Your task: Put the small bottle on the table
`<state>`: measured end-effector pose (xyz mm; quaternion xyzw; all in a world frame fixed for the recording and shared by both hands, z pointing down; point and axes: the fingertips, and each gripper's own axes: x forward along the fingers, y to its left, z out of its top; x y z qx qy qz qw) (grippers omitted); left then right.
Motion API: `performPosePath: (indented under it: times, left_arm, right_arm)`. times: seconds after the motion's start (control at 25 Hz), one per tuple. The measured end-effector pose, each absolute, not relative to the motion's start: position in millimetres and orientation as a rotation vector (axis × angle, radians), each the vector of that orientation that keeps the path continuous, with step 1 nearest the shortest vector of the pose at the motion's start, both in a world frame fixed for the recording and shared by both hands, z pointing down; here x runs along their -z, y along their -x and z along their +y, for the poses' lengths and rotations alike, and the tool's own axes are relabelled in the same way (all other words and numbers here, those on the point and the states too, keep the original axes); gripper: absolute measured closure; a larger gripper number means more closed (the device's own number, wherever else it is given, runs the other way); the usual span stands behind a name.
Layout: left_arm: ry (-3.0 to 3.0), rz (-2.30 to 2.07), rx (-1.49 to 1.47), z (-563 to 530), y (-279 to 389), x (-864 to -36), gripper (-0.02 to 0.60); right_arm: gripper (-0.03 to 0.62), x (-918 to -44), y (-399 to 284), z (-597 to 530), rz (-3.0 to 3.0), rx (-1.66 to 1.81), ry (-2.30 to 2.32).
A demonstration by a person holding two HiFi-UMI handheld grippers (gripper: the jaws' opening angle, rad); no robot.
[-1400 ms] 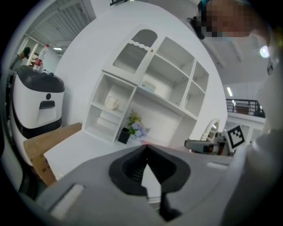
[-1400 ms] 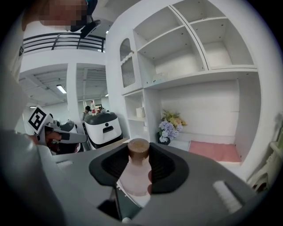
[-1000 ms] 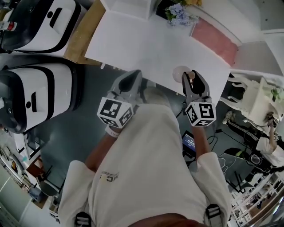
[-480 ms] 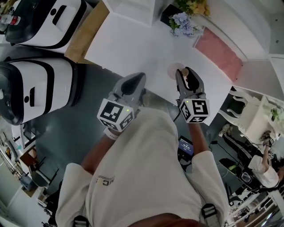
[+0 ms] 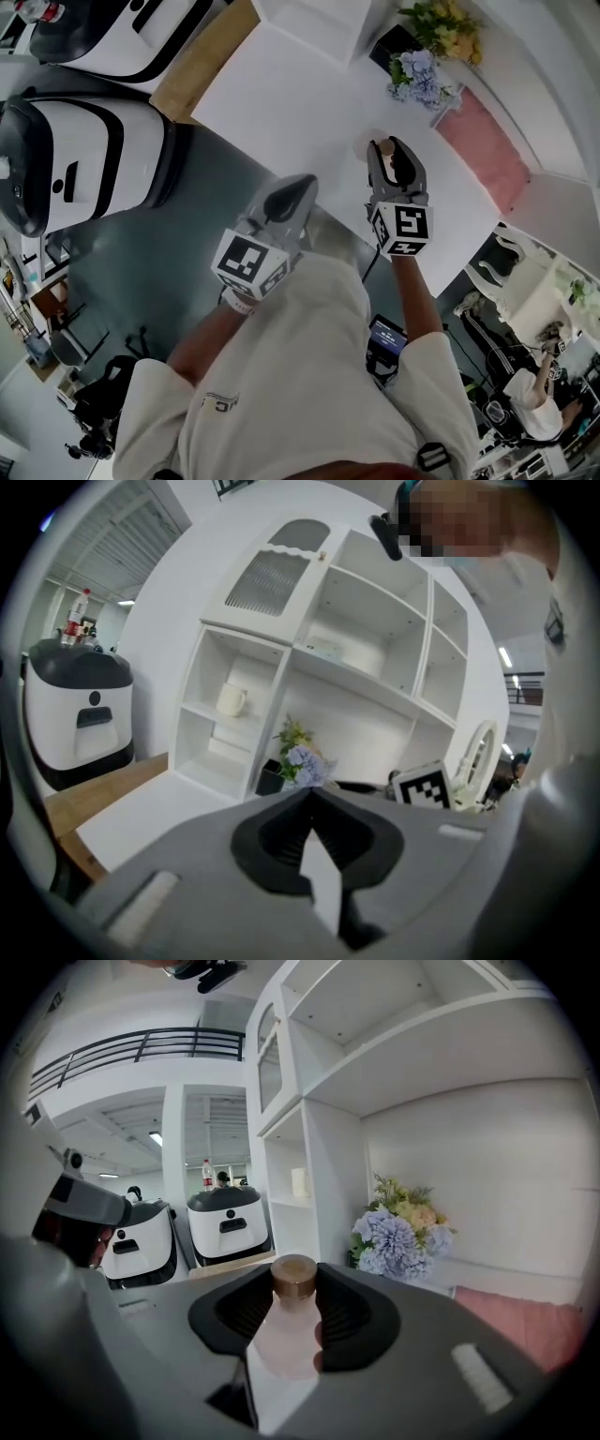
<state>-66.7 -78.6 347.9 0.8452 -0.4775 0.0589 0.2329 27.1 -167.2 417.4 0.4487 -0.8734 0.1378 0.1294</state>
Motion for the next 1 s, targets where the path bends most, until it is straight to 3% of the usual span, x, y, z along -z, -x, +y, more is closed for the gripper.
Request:
performPosePath:
  times: [1.0]
  left_arm:
    - [-2.17, -1.423, -0.151, -140, 85, -436, 0.58]
  right_arm:
    - [0.451, -523, 25, -276, -2.47, -0.481, -1.419]
